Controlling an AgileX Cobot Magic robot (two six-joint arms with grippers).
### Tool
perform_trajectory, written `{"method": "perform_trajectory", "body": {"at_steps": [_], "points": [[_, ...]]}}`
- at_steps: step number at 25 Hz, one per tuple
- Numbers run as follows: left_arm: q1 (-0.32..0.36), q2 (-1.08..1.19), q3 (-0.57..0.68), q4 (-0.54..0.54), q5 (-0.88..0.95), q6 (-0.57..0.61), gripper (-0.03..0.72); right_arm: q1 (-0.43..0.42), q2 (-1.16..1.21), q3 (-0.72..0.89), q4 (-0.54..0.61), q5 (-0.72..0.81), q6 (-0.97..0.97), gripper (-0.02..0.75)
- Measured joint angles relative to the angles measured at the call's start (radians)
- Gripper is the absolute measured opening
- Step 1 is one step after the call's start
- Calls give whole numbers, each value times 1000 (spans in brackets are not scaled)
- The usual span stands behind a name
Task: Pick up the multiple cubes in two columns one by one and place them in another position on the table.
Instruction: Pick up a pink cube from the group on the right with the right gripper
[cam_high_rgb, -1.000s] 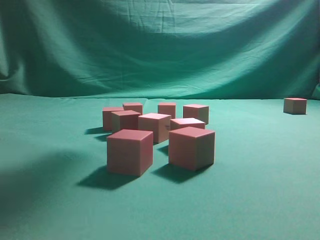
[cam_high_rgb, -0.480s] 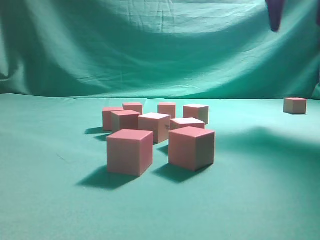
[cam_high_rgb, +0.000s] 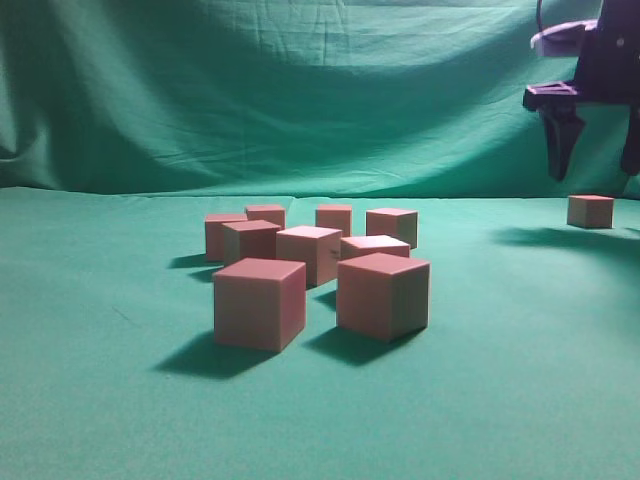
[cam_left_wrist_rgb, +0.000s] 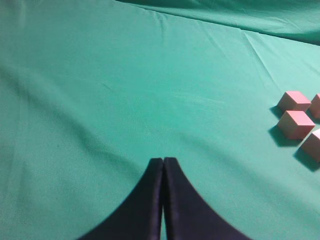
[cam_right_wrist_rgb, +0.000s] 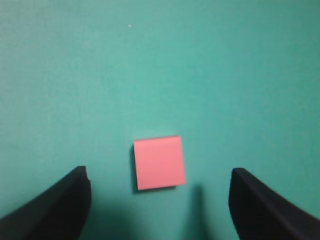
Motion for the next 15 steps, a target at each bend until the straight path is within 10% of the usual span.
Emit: {"method": "perform_trajectory", "body": {"at_steps": [11, 15], "points": [[0, 0, 0, 0, 0, 0, 0, -2, 90, 0, 0, -83, -26, 559], [0, 0, 0, 0, 0, 0, 0, -2, 95, 0, 0, -87, -26, 367]]}}
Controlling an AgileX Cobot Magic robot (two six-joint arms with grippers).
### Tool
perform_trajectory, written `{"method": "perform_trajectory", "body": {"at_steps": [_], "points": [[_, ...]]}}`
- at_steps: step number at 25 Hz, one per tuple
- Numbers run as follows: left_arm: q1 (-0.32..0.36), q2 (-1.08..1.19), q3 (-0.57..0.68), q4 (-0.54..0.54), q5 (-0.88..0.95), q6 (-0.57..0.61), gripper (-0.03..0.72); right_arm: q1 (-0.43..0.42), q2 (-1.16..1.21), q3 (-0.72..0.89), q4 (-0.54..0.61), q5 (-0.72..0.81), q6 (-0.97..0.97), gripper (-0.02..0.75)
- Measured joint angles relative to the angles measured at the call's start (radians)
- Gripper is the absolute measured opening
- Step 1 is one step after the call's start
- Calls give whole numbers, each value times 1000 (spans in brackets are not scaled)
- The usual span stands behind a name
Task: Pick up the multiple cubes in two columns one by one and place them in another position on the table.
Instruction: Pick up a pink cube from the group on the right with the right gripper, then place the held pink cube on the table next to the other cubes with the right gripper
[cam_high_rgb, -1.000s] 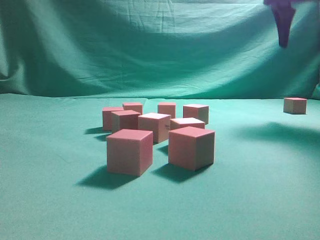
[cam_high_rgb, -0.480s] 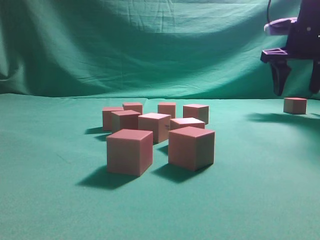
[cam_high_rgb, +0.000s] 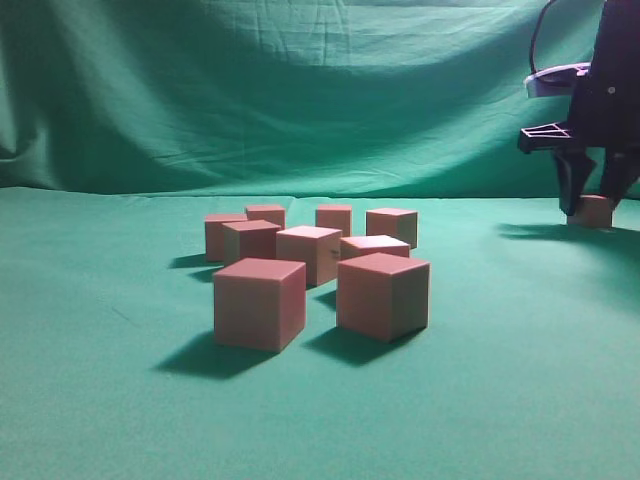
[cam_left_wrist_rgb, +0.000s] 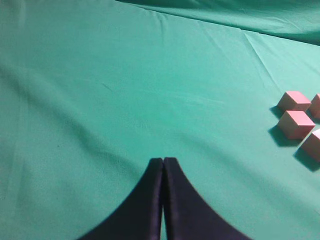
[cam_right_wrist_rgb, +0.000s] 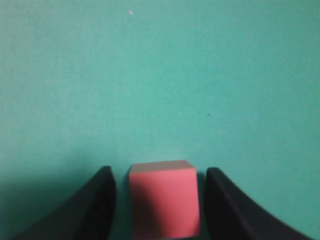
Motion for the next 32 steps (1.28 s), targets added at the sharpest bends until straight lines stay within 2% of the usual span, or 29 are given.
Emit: {"method": "perform_trajectory", "body": {"at_steps": [2, 3, 7, 11, 15, 22, 26, 32], "points": [[0, 0, 0, 0, 0, 0, 0, 0, 0, 0, 0, 0, 0, 265], [0, 0, 0, 0, 0, 0, 0, 0, 0, -2, 0, 0, 0, 257], [0, 0, 0, 0, 0, 0, 0, 0, -7, -2, 9, 24, 2, 267], [0, 0, 0, 0, 0, 0, 0, 9, -80, -2, 73, 114, 2, 267], [0, 0, 0, 0, 0, 0, 0, 57, -213, -2, 125, 219, 2, 267], [0, 0, 0, 0, 0, 0, 0, 202, -391, -2, 131, 435, 0, 267], [0, 0, 0, 0, 0, 0, 0, 306, -438, 21, 129, 451, 2, 267], [0, 0, 0, 0, 0, 0, 0, 542, -452, 97, 129, 453, 2, 267]]}}
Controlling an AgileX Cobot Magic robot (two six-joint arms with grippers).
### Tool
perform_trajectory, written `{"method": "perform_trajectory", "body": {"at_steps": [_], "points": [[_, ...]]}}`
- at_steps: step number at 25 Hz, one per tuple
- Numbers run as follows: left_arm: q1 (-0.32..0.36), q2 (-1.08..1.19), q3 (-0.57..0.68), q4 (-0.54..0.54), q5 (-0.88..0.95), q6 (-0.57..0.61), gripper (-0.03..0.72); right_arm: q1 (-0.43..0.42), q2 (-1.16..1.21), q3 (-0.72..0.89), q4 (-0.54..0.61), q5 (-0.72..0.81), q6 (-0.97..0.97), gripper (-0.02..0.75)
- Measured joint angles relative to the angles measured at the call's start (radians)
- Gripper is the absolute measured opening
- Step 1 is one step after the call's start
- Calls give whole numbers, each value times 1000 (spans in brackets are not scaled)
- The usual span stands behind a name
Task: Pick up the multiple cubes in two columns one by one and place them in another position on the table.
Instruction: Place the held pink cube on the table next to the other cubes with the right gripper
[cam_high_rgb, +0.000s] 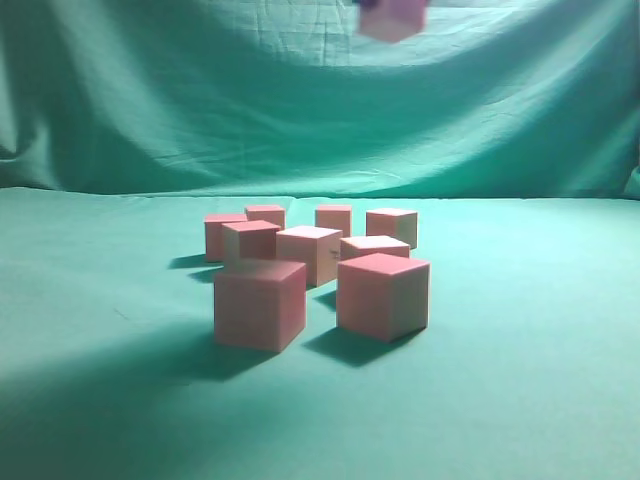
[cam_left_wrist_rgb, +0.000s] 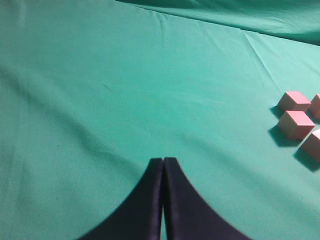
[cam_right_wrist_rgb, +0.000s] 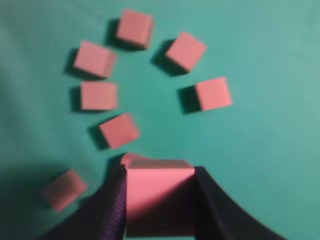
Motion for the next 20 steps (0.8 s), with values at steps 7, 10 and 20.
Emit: {"method": "perform_trajectory", "body": {"at_steps": [7, 10, 20], "points": [[0, 0, 0, 0, 0, 0, 0, 225, 0, 96, 2, -98, 49, 267], [0, 0, 0, 0, 0, 0, 0, 288, 2, 134, 2, -178, 85, 267], [0, 0, 0, 0, 0, 0, 0, 397, 169, 140, 2, -262, 107, 267]]}}
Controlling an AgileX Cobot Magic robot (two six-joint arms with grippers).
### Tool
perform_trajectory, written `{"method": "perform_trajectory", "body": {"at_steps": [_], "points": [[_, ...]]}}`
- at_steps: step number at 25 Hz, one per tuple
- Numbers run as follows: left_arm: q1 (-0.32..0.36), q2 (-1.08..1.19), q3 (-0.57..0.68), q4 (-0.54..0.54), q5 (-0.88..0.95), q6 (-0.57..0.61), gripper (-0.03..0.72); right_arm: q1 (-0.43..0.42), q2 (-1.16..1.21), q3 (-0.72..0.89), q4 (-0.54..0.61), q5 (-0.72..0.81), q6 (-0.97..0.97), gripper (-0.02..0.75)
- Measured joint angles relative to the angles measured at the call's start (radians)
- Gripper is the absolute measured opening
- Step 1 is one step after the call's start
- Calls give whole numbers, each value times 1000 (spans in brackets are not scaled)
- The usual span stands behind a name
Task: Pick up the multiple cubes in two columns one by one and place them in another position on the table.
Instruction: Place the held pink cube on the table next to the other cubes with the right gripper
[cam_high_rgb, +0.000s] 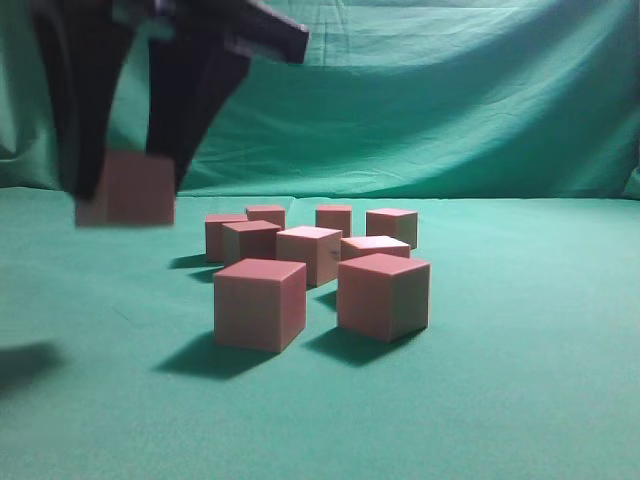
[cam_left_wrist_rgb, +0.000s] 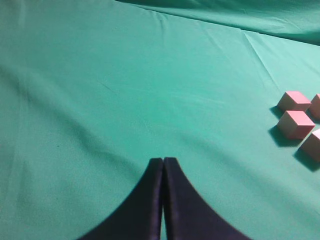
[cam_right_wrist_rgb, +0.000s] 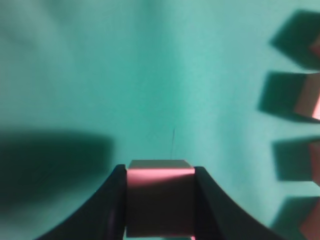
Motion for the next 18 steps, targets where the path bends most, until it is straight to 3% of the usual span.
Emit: {"method": "perform_trajectory", "body": {"at_steps": [18], "points": [[0, 0, 0, 0, 0, 0, 0, 0, 114, 0, -68, -66, 0, 267]]}}
